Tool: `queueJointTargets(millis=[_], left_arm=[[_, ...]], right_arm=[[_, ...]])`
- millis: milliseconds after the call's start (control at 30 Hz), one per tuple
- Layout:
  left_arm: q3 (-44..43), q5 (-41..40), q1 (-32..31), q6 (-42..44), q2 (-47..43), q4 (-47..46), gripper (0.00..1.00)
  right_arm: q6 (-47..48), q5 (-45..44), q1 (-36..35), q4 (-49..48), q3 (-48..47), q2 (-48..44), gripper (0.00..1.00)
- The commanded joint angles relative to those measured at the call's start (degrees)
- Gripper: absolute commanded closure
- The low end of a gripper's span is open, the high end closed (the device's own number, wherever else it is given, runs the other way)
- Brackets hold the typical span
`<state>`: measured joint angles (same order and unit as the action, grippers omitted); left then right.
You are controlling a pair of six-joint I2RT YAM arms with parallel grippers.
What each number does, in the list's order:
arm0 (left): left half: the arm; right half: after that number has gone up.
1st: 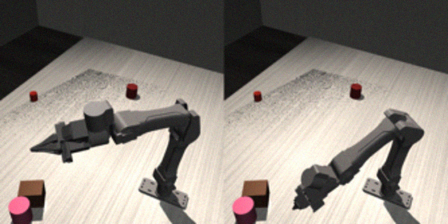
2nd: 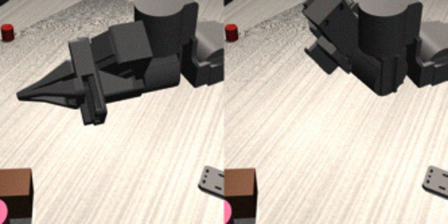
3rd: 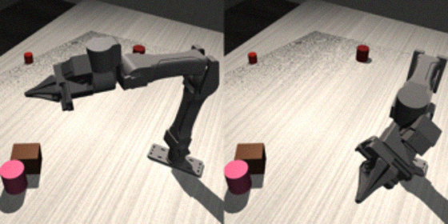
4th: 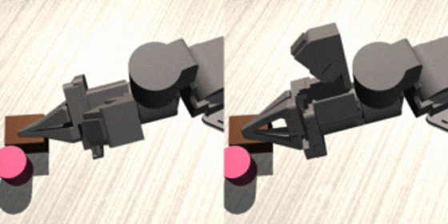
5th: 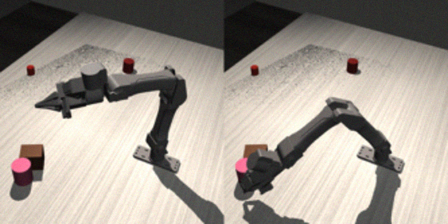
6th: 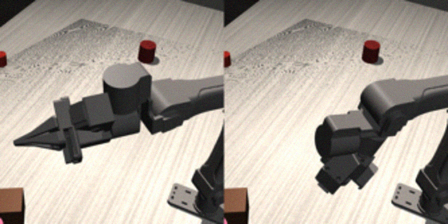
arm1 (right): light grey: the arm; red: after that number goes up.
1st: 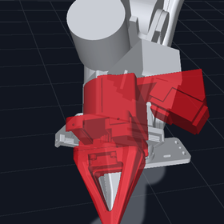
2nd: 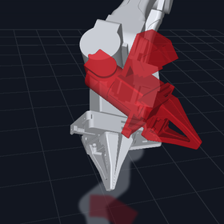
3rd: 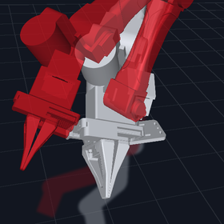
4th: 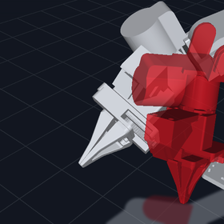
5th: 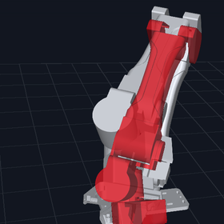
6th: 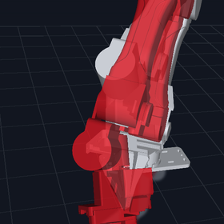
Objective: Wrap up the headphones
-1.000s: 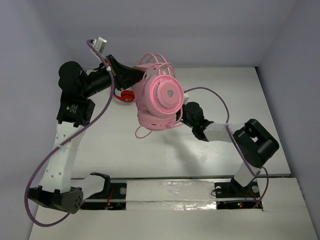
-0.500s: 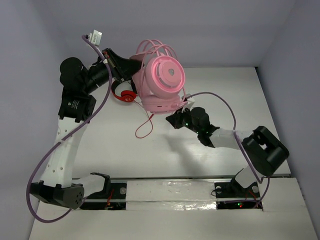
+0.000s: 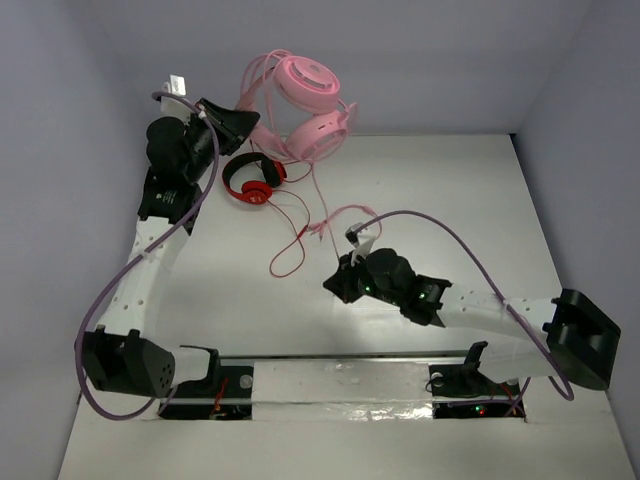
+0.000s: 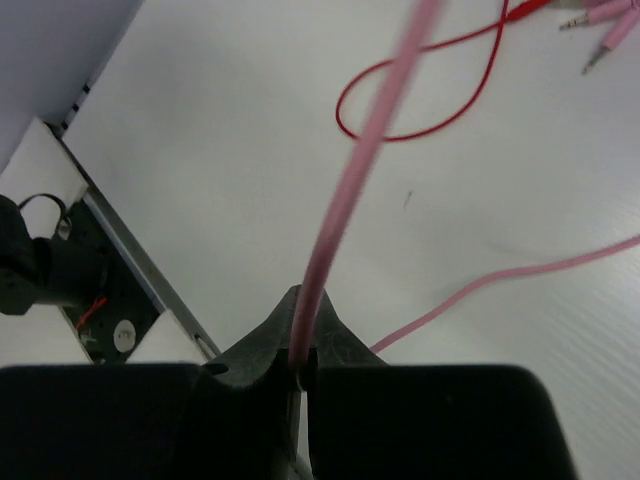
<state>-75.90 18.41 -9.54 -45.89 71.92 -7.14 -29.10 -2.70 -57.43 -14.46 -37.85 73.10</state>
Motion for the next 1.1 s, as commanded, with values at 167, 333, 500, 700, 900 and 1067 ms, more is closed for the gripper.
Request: queueJointTargets(millis=[167,333,500,700,900,1067], left_arm=[[0.2,4.5,2.9,-13.4,3.8,-13.6,1.00],[1.9,-5.1,2.9,-4.4,2.5,-7.9,1.00],[5.9,-19.4,1.1,2.1,1.4,-6.1,1.00],[6.8,-28.8,-4.3,6.0,4.1,-3.5,1.00],[7.1,-38.6,-13.1,15.7,6.7,0.5,1.00],[6.9,-40.7,-17.9,22.4,8.8,7.0,1.00]], right_arm=[[0.0,-3.7,-4.3,10.9,-1.8,0.1,1.00],[1.6,-6.2,-8.0,18.9,-6.4,-2.1,1.00],[2.9,-7.6,-11.3,28.4,-12.7,-2.8,1.00],[4.0,-9.7,-14.2,36.7,-21.3,-0.3,1.00],[7.5,-14.9,-15.6,48.7,-32.7,1.5,1.00],[10.9,-22.3,-15.6,54.1,-39.2,-1.6,1.00]])
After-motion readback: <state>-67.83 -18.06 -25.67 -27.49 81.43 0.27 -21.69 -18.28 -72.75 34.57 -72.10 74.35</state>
